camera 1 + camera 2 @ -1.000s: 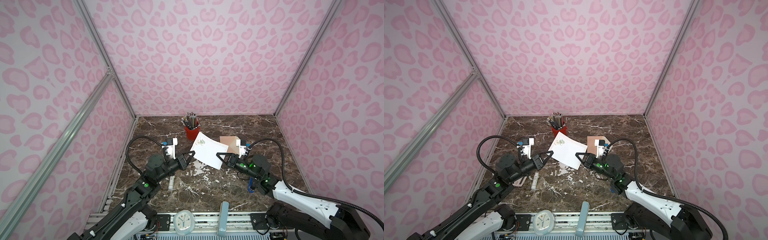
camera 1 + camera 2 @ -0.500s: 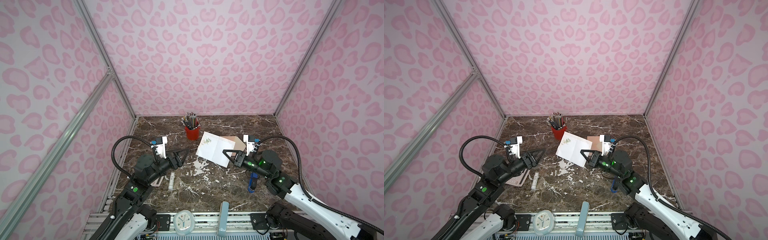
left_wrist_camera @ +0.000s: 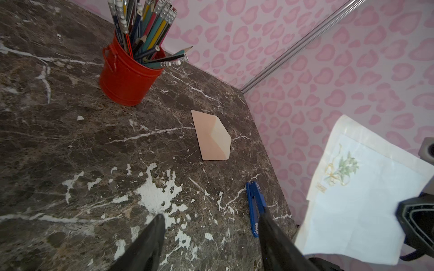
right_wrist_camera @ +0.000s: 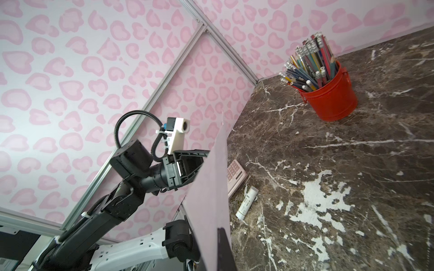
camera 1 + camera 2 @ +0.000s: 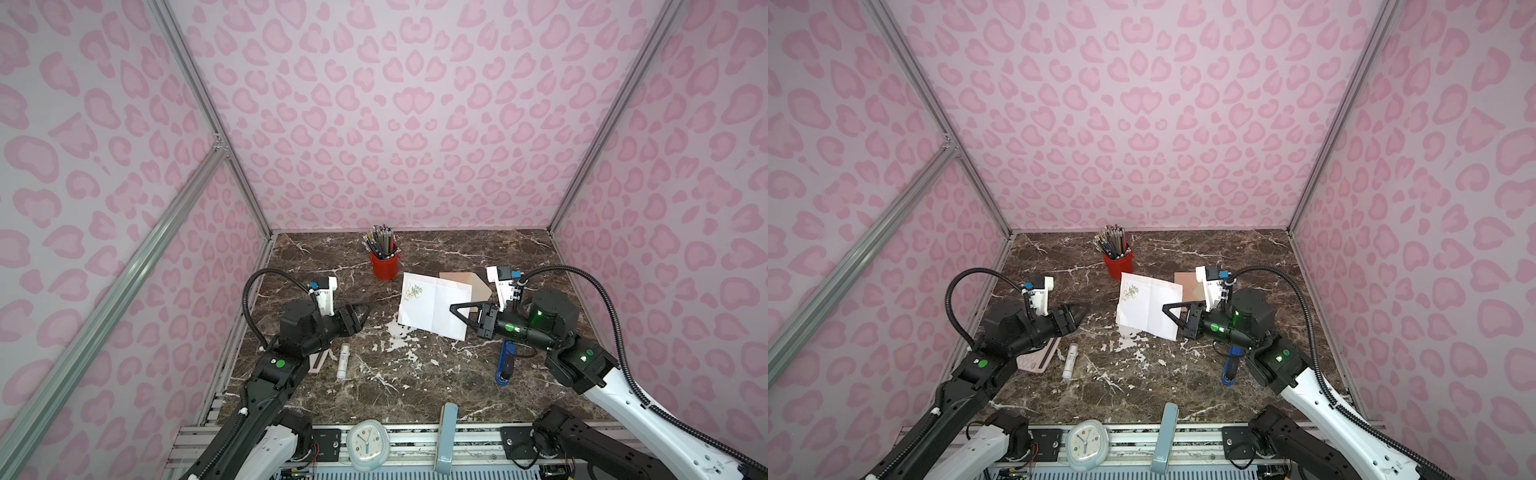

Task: Place the letter into the envelope and seal it
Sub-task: 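Bring both grippers together to fold the white sheet in half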

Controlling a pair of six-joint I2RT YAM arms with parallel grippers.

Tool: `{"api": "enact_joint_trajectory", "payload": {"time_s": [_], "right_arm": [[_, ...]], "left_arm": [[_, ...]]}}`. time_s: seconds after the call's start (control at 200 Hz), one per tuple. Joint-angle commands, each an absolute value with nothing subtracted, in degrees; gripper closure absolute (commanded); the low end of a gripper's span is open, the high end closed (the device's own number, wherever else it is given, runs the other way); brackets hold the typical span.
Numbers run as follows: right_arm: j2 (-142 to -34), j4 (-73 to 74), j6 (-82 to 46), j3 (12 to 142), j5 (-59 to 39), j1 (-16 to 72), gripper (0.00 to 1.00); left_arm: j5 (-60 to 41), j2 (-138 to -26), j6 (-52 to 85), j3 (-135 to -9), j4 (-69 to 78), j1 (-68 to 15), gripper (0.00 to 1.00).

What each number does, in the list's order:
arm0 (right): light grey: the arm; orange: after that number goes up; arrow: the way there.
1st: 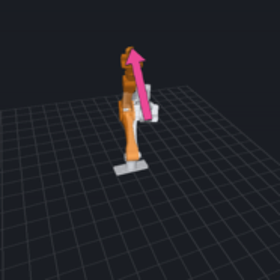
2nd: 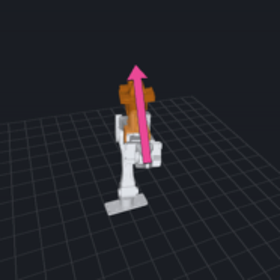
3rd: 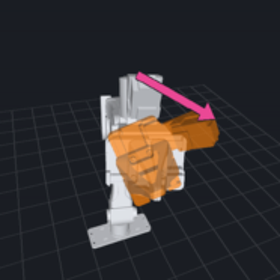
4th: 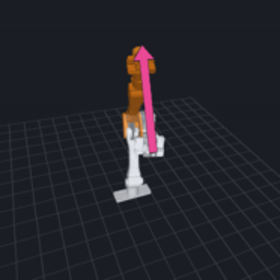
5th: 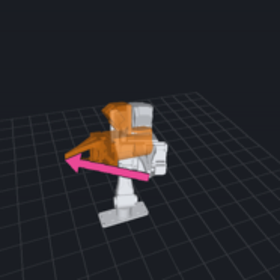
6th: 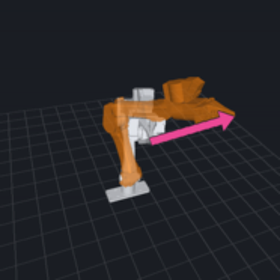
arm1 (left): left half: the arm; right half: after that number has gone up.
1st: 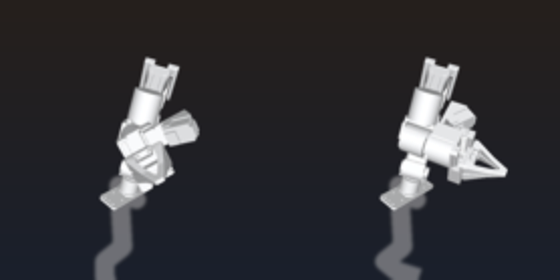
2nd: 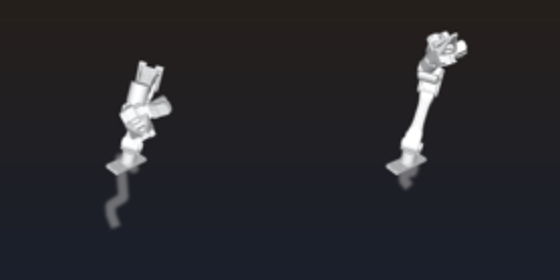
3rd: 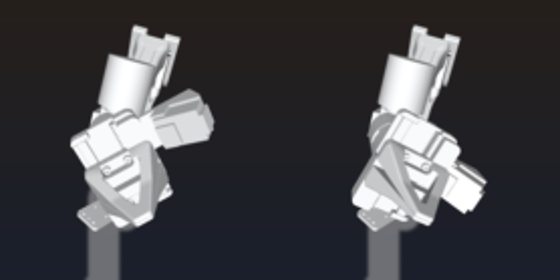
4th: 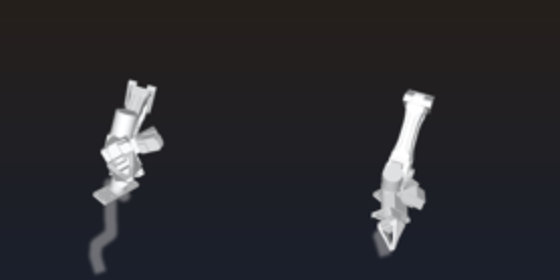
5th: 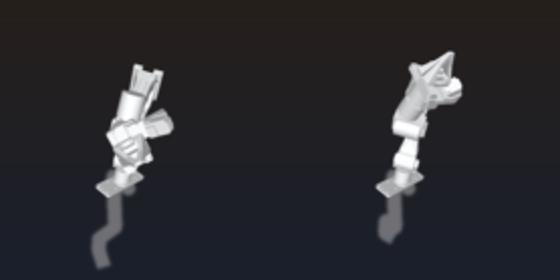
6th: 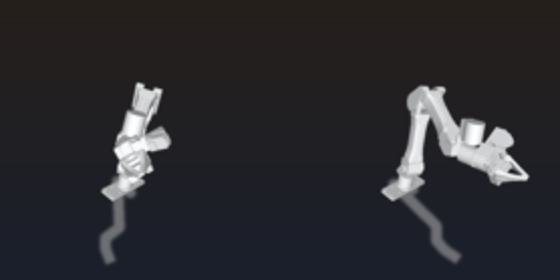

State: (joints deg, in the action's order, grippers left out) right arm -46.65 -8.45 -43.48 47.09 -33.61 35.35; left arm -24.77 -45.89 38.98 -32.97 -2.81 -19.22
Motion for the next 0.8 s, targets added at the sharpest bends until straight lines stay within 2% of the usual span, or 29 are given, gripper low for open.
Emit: {"api": "enact_joint_trajectory", "payload": {"time_s": [0.0, 0.36, 0.795], "right_arm": [[-46.8, -8.3, -43.2, 47.7, -36.4, 36.3, 1.0], [-49.5, -4.6, -44.6, 47.2, -34.4, 40.5, 1.0], [-54.1, -3.9, -43.7, 46.7, -30.9, 40.9, 1.0]], "left_arm": [[-31.1, -49.1, 41.0, -31.7, 5.5, -19.2, 0.36], [-40.7, -53.5, 46.2, -31.0, 19.2, -20.4, 0.36], [-42.2, -48.0, 45.0, -30.7, 17.3, -23.9, 0.3]]}}
